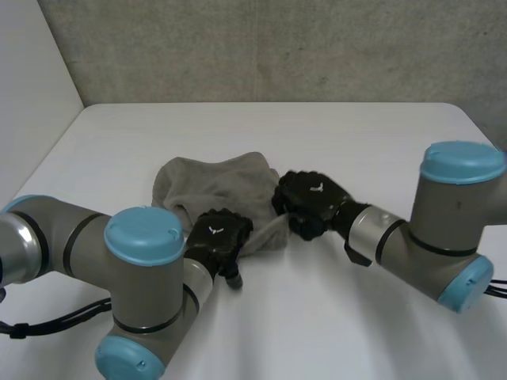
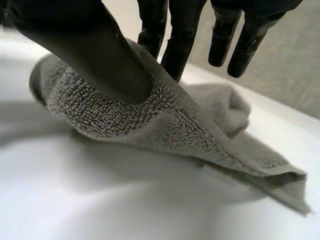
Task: Fold the towel.
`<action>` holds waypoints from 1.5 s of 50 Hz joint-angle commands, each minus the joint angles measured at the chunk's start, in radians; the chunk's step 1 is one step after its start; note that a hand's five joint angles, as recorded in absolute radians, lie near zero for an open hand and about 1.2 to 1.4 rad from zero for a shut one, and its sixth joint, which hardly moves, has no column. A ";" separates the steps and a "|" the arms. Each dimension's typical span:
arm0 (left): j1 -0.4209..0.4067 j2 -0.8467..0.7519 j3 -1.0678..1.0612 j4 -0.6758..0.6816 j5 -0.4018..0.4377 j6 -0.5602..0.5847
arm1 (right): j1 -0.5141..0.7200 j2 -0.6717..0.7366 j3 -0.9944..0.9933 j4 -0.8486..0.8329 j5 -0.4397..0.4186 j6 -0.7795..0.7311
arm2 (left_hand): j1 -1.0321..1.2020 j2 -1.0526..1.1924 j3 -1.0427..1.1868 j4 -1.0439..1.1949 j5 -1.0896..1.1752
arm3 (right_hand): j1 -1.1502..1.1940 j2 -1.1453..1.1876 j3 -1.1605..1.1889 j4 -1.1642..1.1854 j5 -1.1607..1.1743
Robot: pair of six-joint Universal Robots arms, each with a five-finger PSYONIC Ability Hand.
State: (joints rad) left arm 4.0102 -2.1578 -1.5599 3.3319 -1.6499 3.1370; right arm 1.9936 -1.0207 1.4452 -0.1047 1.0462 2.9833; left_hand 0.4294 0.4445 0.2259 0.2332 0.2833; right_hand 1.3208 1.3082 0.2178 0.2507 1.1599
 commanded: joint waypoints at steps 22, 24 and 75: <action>0.102 0.033 0.023 0.150 -0.013 -0.022 | -0.026 -0.159 0.098 -0.016 0.026 0.194 | 0.967 0.952 -0.051 -0.059 0.938 | 0.075 0.088 -0.043 -0.076 0.062; 0.115 0.071 0.005 0.146 0.014 -0.020 | -0.024 -0.147 0.096 -0.020 0.023 0.169 | 0.967 0.952 -0.051 -0.059 0.938 | 0.075 0.088 -0.043 -0.076 0.062; 0.351 0.507 -0.266 0.001 0.199 -0.006 | -0.113 -0.001 -0.058 -0.043 -0.021 0.082 | 0.967 0.952 -0.051 -0.059 0.938 | 0.075 0.088 -0.043 -0.076 0.062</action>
State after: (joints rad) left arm 4.3415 -1.6463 -1.8213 3.3459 -1.4534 3.1204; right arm 1.9555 -0.8734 1.3642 -0.2784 1.1099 3.0662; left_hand 1.2903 1.3056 0.2259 0.2332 1.1421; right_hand 1.3237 1.3125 0.2177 0.2507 1.1615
